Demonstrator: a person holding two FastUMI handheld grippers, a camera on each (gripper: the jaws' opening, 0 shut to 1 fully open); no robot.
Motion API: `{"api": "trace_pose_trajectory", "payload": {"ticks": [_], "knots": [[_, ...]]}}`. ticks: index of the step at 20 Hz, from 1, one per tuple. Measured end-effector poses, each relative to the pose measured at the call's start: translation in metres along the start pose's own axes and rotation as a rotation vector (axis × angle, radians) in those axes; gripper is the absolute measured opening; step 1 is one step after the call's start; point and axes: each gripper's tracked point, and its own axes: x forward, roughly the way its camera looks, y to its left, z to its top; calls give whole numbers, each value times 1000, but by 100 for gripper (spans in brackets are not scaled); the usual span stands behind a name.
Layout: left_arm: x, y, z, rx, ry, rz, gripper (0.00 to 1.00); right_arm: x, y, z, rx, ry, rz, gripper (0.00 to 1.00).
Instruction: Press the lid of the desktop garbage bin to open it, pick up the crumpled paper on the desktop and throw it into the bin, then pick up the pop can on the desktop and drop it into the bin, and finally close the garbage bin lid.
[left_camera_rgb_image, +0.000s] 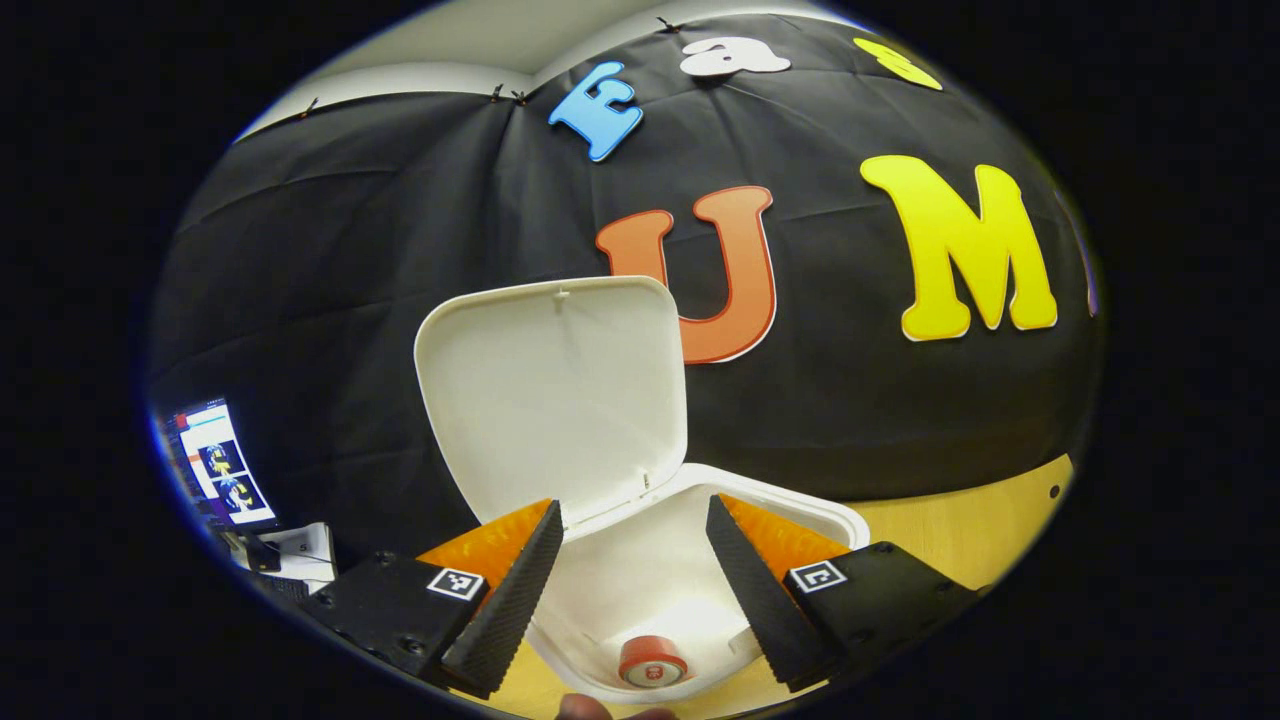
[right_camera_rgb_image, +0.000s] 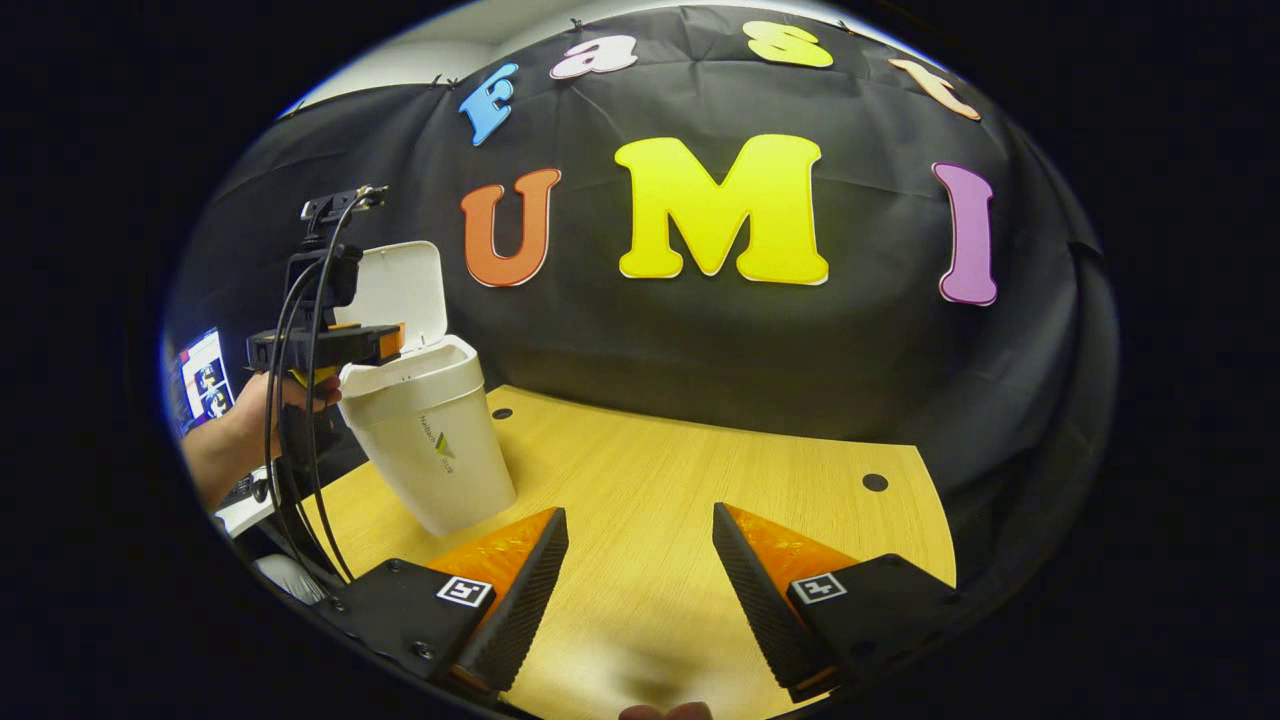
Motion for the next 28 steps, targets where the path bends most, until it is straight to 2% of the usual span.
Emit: {"api": "trace_pose_trajectory", "payload": {"ticks": [6,9,15,20,25,28], "knots": [[-7,-24,58,-59,-49,38,95,-1,-2,7,17,-15,26,92],[-5,-30,82,-118,-56,64,95,-1,-17,6,48,-11,7,92],[11,-3,142,-142,-132,151,94,0,-43,17,91,-25,-13,92],[32,22,157,-218,-88,239,94,-1,-59,27,101,-39,-30,92],[48,43,165,-213,-45,340,94,3,-62,31,93,-38,-34,92],[66,64,166,-184,-4,398,93,11,-61,39,133,-47,-35,92]]}}
